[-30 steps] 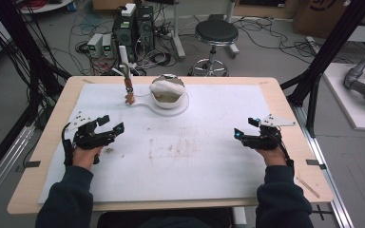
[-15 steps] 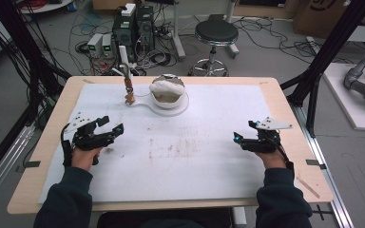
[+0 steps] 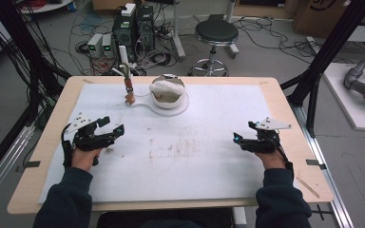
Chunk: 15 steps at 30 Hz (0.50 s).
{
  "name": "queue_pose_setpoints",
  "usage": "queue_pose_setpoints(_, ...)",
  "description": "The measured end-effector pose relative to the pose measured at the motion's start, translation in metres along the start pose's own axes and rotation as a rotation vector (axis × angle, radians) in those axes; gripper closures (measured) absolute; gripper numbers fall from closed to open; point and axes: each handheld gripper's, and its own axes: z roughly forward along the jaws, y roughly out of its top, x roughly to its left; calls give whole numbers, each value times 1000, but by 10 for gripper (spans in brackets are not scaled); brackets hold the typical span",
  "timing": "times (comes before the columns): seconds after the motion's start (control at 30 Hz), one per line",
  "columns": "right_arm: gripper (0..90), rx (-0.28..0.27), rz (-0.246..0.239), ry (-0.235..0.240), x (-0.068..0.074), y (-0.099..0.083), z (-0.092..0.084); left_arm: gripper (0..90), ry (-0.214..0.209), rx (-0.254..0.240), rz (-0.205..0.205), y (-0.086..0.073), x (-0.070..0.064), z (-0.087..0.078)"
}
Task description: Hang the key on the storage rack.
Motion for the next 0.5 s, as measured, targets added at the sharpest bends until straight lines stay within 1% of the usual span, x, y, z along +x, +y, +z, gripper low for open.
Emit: queue_pose_setpoints(0.5,217,-2,9,4,-3,0,2,215,4,7,2,-1,1,1)
